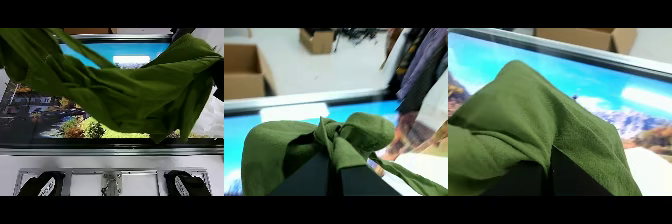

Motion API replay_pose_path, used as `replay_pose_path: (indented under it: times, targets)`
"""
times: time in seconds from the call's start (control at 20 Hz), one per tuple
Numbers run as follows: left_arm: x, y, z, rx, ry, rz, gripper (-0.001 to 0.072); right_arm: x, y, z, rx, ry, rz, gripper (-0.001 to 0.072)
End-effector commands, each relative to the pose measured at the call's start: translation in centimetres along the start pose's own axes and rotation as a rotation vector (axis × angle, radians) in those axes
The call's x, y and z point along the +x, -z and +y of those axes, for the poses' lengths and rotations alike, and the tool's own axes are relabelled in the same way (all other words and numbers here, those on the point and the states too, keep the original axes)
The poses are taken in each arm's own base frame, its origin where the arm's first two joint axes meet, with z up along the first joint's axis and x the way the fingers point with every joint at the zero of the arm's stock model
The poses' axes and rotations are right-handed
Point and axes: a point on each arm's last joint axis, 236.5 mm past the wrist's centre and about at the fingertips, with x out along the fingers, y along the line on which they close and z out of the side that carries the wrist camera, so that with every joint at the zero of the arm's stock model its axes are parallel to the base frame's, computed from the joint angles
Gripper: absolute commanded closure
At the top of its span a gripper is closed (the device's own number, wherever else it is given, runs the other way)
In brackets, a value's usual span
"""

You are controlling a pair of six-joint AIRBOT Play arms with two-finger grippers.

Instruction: Fold the clothes and pants, and hang the long-sleeved shirts on hangers.

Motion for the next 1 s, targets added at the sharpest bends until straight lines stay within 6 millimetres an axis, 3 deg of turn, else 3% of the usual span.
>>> replay_pose_path:
  times: [0.0, 0.2, 0.25, 0.35, 0.45, 0.55, 0.65, 0.75, 0.85, 0.95]
  targets:
    - [1.6, 5.7, 3.1, -0.035, -0.092, 0.207, 0.0693, 4.0, 1.7, 1.3, 0.093, -0.135, 0.082, 0.0702]
    - [6.6, 15.2, 6.2, -0.169, -0.116, 0.428, 0.0693, 12.5, 6.5, -0.4, 0.136, -0.17, 0.232, 0.0701]
    - [7.5, 17.8, 6.8, -0.198, -0.121, 0.492, 0.0693, 14.7, 7.9, -1.2, 0.162, -0.164, 0.26, 0.0652]
    - [8.2, 21.8, 7.4, -0.245, -0.126, 0.592, 0.0693, 17.8, 10.5, -2.8, 0.211, -0.152, 0.313, 0.0083]
    - [8.1, 23.4, 7.3, -0.262, -0.123, 0.629, 0.0693, 18.9, 11.3, -3.9, 0.223, -0.131, 0.323, 0.0063]
    - [7.7, 22.4, 5.5, -0.281, -0.087, 0.588, 0.0693, 18.2, 9.7, -4.4, 0.188, -0.11, 0.268, 0.0063]
    - [7.7, 19.9, 0.3, -0.26, 0.049, 0.501, 0.0693, 16.5, 6.6, -4.8, 0.132, -0.072, 0.172, 0.0063]
    - [7.7, 18.6, -6.4, -0.197, 0.211, 0.445, 0.0693, 13.8, 2.8, -5.4, 0.103, -0.017, 0.05, 0.0063]
    - [7.7, 19.2, -14.1, -0.136, 0.389, 0.44, 0.0693, 10.6, -0.4, -5.9, 0.075, 0.036, -0.056, 0.0063]
    - [8.2, 21.7, -21.6, -0.095, 0.546, 0.469, 0.0693, 7.5, -2.3, -6.1, 0.052, 0.075, -0.117, 0.0063]
